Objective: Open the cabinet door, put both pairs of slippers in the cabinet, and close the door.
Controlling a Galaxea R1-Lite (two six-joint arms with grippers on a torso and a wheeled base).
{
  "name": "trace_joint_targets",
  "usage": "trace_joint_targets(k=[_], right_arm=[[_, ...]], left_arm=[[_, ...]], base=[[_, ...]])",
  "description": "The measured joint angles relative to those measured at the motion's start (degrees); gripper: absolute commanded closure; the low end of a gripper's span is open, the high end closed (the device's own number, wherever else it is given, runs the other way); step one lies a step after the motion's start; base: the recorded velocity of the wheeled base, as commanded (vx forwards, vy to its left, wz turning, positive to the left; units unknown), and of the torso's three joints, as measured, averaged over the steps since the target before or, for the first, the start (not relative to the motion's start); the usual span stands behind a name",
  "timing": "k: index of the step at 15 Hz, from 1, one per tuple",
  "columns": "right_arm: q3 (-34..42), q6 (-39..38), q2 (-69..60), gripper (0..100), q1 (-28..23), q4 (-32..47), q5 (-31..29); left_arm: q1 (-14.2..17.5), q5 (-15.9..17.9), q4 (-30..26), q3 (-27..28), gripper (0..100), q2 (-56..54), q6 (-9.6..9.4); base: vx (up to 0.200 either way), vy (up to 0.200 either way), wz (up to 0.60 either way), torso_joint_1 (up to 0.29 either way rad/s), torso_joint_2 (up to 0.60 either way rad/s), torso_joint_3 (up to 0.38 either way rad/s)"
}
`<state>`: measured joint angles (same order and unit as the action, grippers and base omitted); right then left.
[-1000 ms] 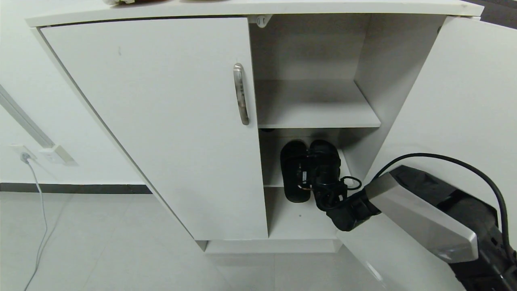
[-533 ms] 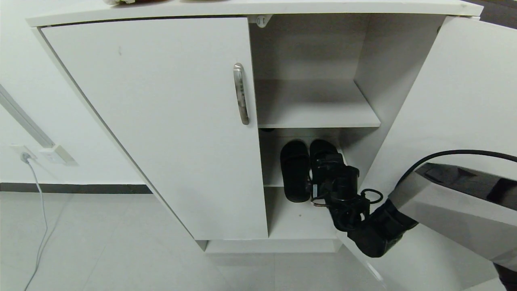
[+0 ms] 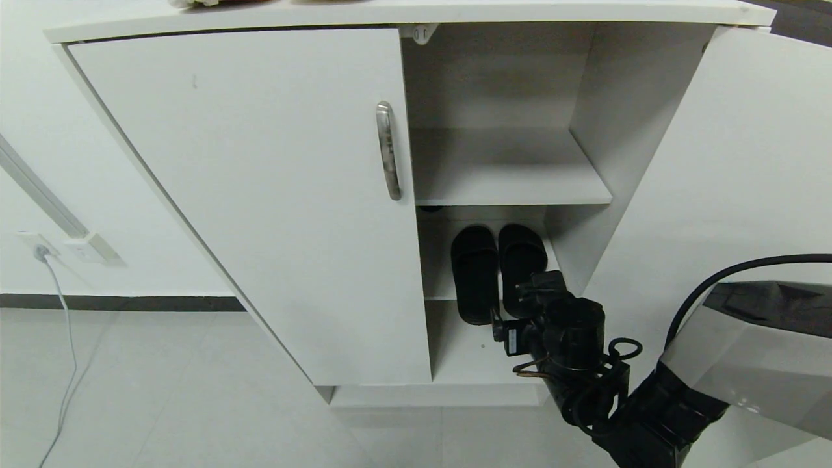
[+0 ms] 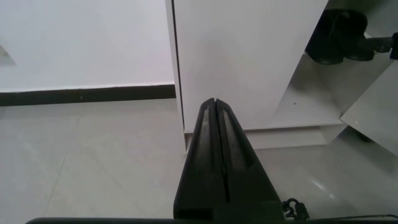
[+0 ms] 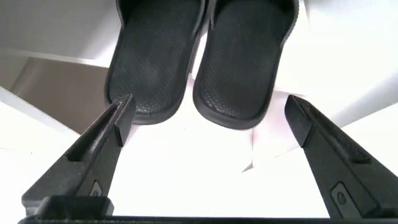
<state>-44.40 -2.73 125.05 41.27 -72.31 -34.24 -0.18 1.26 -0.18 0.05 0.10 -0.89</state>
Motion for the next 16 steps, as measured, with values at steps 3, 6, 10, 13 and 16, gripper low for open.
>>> trace_joint_targets(k=[3,6,10,13,16], right_arm=[[0.3,0.0,-0.1,0,0.3,-0.1,0.0],[0.2,0.1,-0.2,0,0.3,-0.1,0.0],[0.2,0.2,-0.1,0,0.6,0.0,0.0],[0.2,0.2,-0.1,0,0.7,-0.1,0.0],[0.3,0.3,-0.1,0,0.6,-0.2,0.0]], left_arm=[[0.0,0.0,0.0,0.0,100,0.0,0.0],[0.0,0.0,0.0,0.0,100,0.0,0.07],[0.0,0.0,0.0,0.0,100,0.0,0.13],[0.0,-0.1,0.0,0.0,100,0.0,0.76],[0.0,-0.3,0.1,0.0,100,0.0,1.13]], base=[[0.0,0.0,0.0,0.0,0.0,0.0],[-0.2,0.0,0.0,0.005,0.0,0.005],[-0.2,0.0,0.0,-0.001,0.0,0.002],[0.0,0.0,0.0,0.0,0.0,0.0],[0.0,0.0,0.0,0.0,0.0,0.0]])
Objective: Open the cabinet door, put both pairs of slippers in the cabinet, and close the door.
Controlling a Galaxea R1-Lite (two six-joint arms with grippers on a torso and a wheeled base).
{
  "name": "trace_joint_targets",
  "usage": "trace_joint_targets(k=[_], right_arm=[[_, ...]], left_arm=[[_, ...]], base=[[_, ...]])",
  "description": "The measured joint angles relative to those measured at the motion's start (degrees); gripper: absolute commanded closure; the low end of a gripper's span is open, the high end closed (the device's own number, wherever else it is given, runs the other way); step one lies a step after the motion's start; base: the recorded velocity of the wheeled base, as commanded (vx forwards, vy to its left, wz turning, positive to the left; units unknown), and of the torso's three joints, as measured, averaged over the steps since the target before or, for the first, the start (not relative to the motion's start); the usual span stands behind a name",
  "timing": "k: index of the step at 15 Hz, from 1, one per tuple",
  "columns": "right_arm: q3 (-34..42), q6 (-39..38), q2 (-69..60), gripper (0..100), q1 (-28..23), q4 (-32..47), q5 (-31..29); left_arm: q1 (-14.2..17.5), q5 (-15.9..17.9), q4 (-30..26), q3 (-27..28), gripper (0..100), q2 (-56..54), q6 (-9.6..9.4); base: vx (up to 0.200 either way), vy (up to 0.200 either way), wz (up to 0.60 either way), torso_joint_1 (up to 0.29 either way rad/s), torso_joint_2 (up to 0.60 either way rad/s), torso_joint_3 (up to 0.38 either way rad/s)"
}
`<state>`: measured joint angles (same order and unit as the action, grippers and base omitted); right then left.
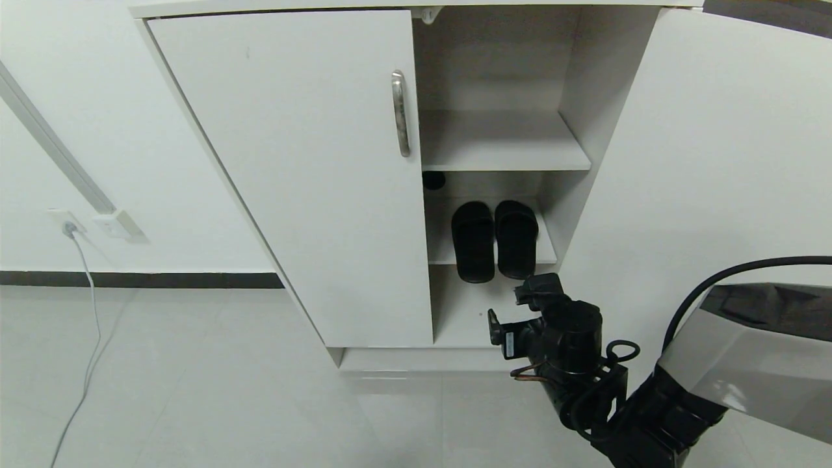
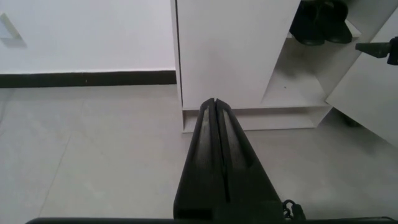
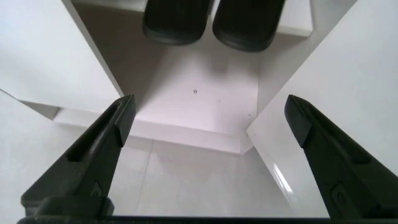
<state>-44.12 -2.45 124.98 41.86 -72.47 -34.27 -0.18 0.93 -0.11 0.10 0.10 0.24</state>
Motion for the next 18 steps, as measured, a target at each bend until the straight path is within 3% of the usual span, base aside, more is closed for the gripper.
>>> trace_joint_targets(k=[10,18], right_arm=[[0.7,0.6,0.0,0,-0.1,-1.1,0.0],[0.5,0.9,0.1,0,0.0,-1.2,-0.1]], left_arm=[[0.0,-0.5,0.0,0.0,100,0.0,0.18],[0.0,-0.5,0.0,0.0,100,0.0,0.09]], base=[[0.0,0.0,0.0,0.0,0.0,0.0],[0.0,0.0,0.0,0.003,0.0,0.177]])
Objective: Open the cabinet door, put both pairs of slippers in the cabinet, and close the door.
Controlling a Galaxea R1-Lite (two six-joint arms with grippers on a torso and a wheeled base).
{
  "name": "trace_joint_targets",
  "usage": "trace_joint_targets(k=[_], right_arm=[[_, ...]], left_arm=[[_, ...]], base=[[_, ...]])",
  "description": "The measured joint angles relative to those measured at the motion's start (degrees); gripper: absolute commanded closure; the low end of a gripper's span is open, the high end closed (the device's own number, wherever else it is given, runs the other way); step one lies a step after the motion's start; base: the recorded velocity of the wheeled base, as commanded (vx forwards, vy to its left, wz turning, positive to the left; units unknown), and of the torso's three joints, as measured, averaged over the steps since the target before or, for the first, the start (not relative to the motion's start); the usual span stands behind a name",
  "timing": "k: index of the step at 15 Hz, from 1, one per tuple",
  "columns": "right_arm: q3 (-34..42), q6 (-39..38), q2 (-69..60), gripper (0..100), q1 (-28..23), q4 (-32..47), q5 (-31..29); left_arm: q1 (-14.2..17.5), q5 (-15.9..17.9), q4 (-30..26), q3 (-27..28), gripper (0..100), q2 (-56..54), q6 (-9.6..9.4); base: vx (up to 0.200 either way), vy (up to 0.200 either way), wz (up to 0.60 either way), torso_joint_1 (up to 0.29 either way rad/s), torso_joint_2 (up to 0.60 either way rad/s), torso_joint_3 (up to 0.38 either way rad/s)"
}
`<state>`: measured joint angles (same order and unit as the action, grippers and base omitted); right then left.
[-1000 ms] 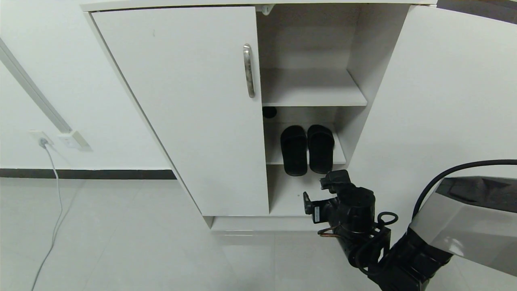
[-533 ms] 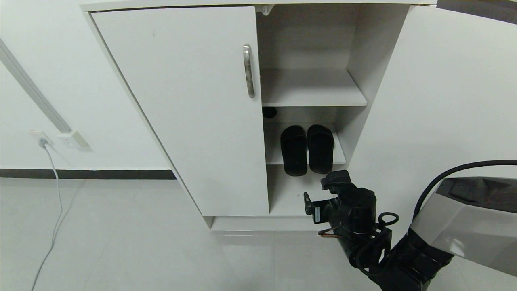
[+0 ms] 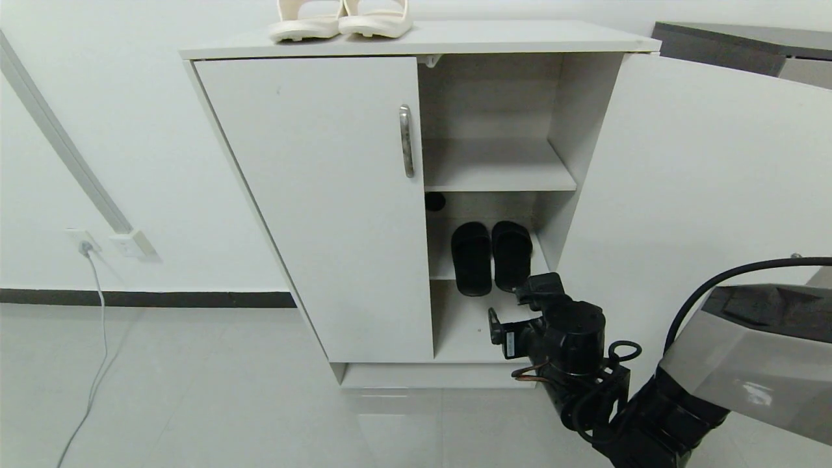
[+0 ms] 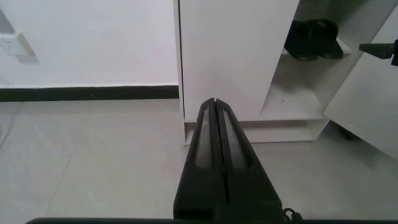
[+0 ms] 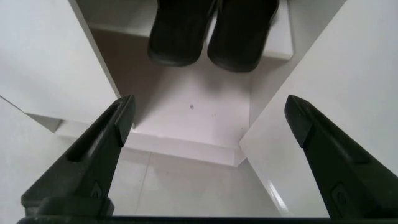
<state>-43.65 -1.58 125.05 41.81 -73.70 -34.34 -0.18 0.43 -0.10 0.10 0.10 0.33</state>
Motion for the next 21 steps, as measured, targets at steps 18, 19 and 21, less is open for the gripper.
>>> trace_joint_targets(k=[18,19,21], right_arm=[[-0.4,0.0,0.8,0,-0.1,-0.1,-0.1],[-0.4,0.0,0.8,0,0.0,-0.3,0.0],[-0.4,0.0,0.8,0,0.0,-0.2,0.0]], left_arm=[[0.0,0.0,0.0,-0.1,100,0.0,-0.09],[0.0,0.1,0.1,-0.1,100,0.0,-0.09],[0.0,0.0,0.0,-0.1,100,0.0,-0.11]], base=[[0.0,0.1,0.0,0.002,0.0,0.02],[0.0,0.2,0.0,0.007,0.0,0.002],[0.0,0.2,0.0,0.002,0.0,0.002]])
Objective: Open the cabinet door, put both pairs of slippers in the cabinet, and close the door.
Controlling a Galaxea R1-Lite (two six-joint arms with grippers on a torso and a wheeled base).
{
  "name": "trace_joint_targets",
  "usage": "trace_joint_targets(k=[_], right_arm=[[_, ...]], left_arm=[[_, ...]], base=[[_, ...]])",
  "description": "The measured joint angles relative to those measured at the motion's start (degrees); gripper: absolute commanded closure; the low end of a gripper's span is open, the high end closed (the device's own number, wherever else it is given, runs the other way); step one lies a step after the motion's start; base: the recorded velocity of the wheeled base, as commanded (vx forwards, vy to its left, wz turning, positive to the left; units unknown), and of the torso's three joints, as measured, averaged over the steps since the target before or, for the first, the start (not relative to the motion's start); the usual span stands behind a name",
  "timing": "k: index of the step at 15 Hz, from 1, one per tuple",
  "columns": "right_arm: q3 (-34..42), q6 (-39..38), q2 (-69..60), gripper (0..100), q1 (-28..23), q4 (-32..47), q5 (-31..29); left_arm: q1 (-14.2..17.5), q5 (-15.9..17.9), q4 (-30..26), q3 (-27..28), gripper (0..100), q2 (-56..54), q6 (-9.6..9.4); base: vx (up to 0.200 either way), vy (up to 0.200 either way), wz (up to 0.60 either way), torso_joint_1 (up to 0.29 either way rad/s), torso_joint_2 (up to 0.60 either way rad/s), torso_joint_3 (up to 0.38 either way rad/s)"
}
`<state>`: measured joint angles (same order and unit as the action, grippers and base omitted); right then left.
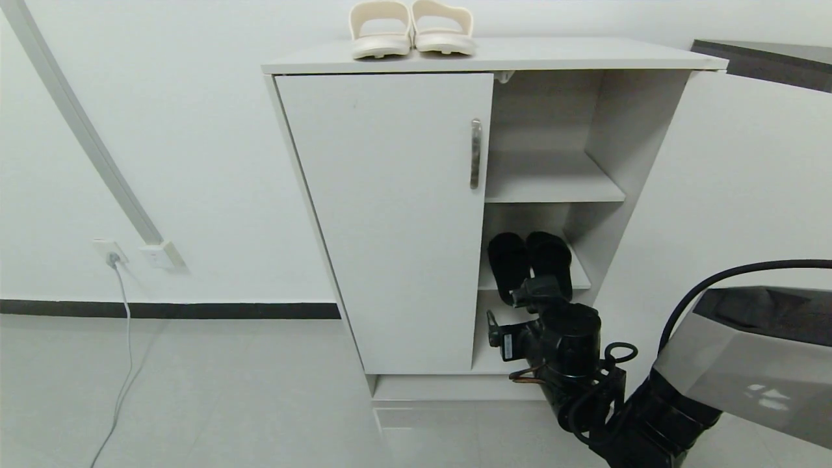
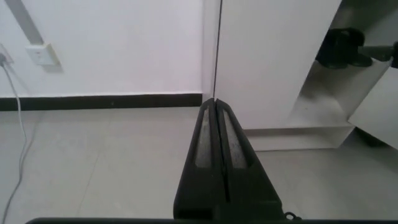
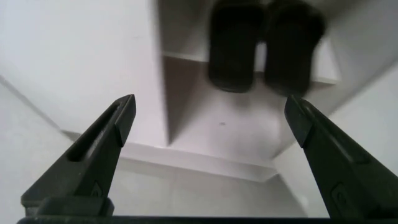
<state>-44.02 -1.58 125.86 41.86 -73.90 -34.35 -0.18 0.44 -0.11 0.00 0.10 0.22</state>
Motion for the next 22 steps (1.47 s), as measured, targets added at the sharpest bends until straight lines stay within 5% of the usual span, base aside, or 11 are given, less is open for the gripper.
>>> trace_joint_targets(k=[6,22], right_arm=[[0.2,0.0,0.0,0,0.0,-0.5,0.0],[2.1,3.6,0.3,0,1.0,-5.0,0.7]], left_arm=[[0.0,0.0,0.0,0.0,100,0.0,0.13],[0.0,-0.2,0.0,0.0,100,0.0,0.29]], base=[[0.0,0.2,0.0,0.002,0.0,0.004],[0.0,0.0,0.0,0.0,0.0,0.0]])
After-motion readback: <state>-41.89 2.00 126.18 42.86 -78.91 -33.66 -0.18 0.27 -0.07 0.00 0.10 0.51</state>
